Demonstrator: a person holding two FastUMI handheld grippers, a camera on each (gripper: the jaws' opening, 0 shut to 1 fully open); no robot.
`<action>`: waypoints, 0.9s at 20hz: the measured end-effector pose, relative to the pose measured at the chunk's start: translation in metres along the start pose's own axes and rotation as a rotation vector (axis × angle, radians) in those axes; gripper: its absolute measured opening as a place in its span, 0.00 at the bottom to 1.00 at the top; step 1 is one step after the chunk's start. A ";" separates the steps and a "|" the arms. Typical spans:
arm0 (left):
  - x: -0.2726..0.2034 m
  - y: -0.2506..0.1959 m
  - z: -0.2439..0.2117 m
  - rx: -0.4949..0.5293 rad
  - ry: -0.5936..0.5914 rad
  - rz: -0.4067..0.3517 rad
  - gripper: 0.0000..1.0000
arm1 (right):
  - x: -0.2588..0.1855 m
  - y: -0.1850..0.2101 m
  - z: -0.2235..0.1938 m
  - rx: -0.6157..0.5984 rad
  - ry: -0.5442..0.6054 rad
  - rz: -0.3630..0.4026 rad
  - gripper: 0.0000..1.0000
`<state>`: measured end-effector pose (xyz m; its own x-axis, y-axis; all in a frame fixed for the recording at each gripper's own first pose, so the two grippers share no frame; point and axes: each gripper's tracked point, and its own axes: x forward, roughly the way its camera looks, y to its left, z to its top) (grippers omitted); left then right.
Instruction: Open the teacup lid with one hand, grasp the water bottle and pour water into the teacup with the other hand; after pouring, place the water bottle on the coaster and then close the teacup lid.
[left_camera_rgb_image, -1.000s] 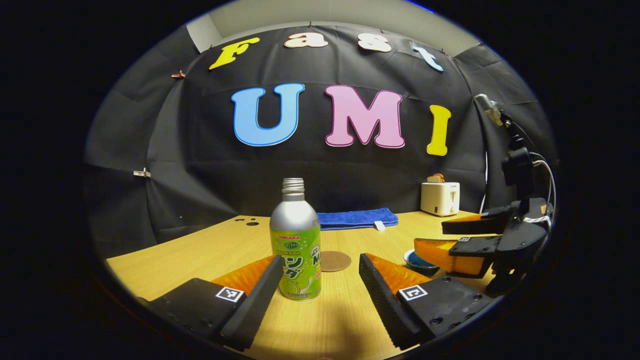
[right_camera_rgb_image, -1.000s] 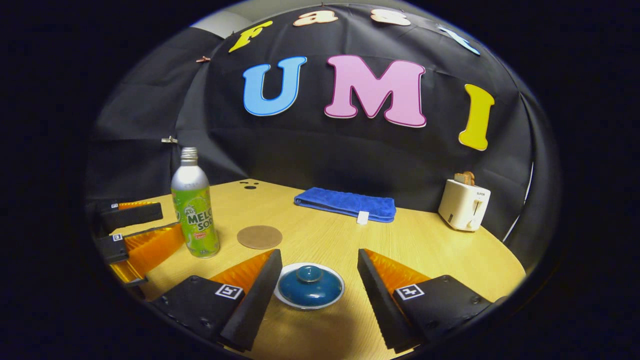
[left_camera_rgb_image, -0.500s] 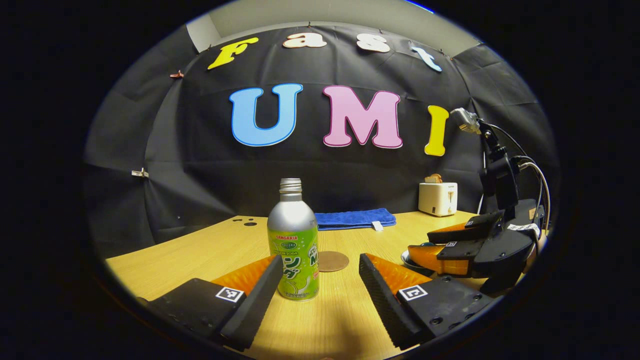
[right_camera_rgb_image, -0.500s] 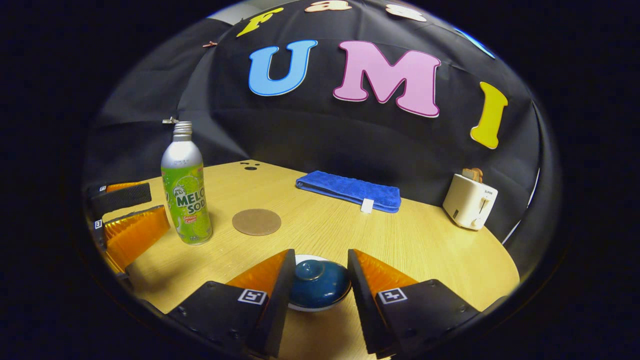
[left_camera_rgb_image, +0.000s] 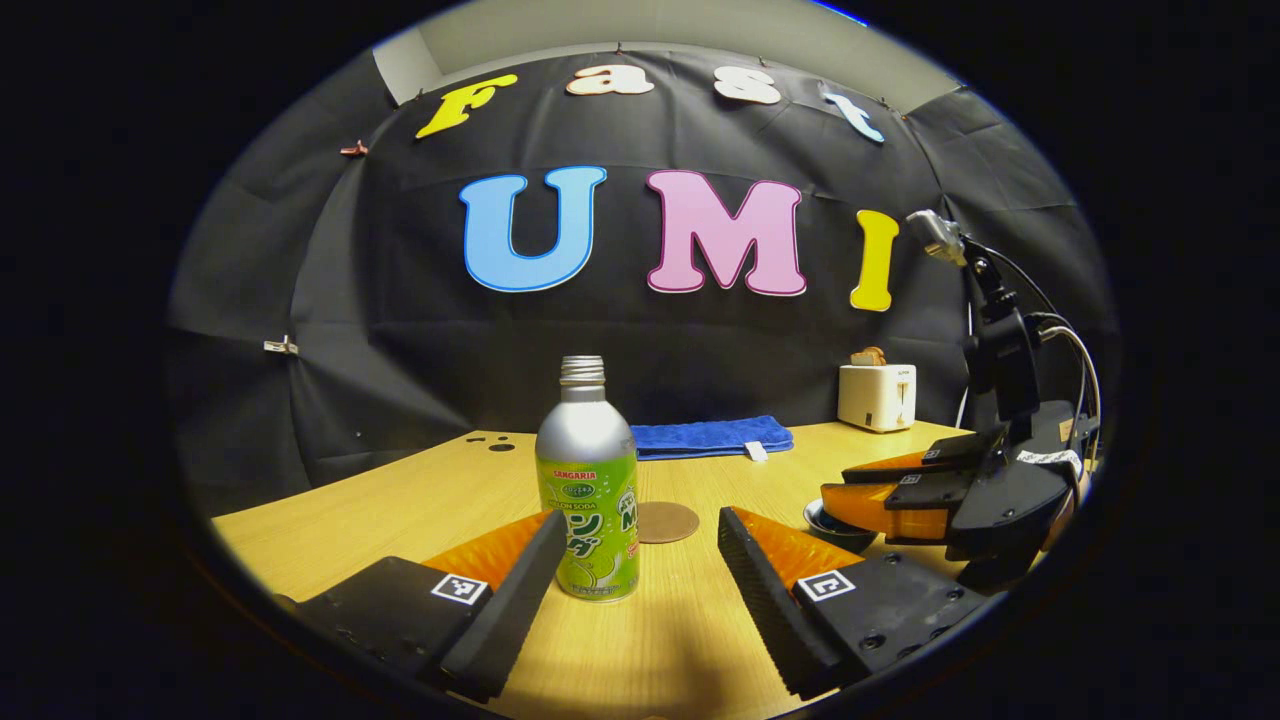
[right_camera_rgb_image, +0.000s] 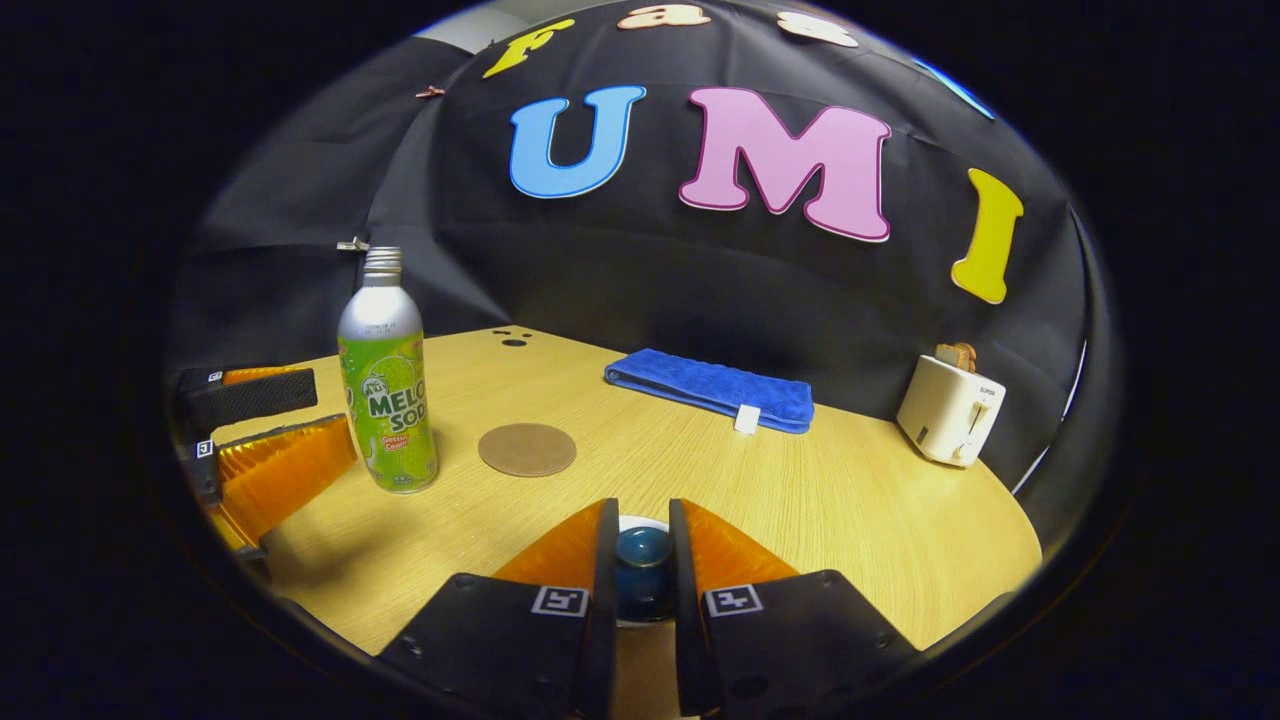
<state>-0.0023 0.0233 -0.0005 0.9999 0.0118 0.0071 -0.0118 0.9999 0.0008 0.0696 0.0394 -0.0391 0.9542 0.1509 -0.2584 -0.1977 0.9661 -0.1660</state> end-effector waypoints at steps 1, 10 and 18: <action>0.002 0.006 -0.001 0.000 0.003 0.015 0.96 | -0.001 0.000 0.002 0.007 -0.006 0.002 0.28; 0.035 0.037 -0.001 0.005 0.001 0.028 0.97 | -0.050 -0.031 0.059 0.118 -0.186 -0.007 0.27; 0.084 0.031 -0.001 0.005 -0.004 -0.031 0.97 | -0.057 -0.075 -0.002 0.180 -0.135 -0.084 0.27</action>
<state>0.0810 0.0550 -0.0004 0.9998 -0.0191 0.0113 0.0190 0.9998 0.0059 0.0294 -0.0423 -0.0137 0.9893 0.0836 -0.1197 -0.0849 0.9964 -0.0059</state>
